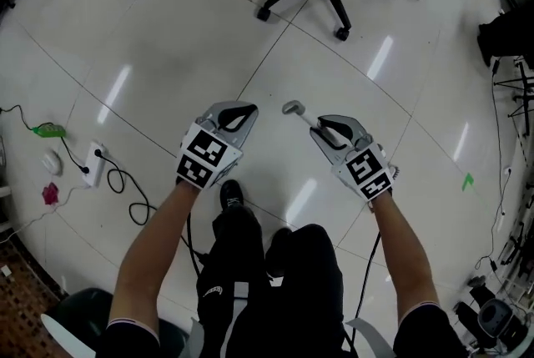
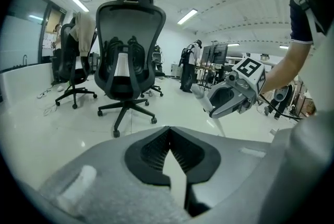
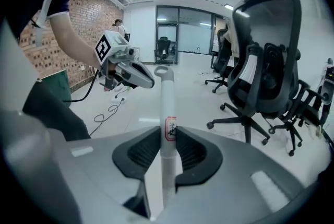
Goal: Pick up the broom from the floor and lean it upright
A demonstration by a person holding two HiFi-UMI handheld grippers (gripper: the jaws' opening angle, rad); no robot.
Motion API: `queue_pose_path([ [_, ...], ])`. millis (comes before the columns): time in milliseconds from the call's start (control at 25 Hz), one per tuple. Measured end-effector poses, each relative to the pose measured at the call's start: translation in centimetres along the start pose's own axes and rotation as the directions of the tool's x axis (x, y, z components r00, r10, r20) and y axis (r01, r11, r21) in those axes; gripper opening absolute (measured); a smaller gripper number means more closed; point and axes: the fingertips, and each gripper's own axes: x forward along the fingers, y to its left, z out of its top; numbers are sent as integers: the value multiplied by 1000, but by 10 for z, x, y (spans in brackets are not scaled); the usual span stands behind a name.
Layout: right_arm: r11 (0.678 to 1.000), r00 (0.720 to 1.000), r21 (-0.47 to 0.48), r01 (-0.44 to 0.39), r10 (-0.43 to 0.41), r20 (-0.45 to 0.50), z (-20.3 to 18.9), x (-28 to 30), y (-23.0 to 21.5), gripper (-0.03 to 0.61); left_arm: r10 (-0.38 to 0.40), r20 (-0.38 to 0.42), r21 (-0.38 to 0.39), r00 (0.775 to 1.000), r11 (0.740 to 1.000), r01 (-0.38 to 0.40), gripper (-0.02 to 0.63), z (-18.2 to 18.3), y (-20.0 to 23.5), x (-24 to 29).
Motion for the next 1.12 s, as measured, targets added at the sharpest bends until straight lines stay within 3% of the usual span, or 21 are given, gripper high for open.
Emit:
queue_pose_path([
  [240, 994, 994, 38, 98, -99, 48, 76, -103, -38, 92, -37, 3, 89, 999, 995, 37, 0, 109, -25, -35],
  [480, 967, 971, 121, 224, -232, 52, 132, -160, -65, 89, -76, 42, 45, 996, 996, 74, 0, 186, -32, -69],
  [760, 868, 901, 303, 394, -430, 62, 170, -207, -122, 91, -153, 46, 85, 987, 985, 148, 0, 257, -42, -81],
  [960, 811, 866, 404, 424, -494, 82, 192, -217, -149, 92, -145, 66, 78, 987, 987, 140, 0, 299, -37, -76],
  [1120, 781, 859, 472, 410, -505, 89, 200, -209, -176, 92, -108, 62, 66, 992, 992, 104, 0, 332, -29, -62],
])
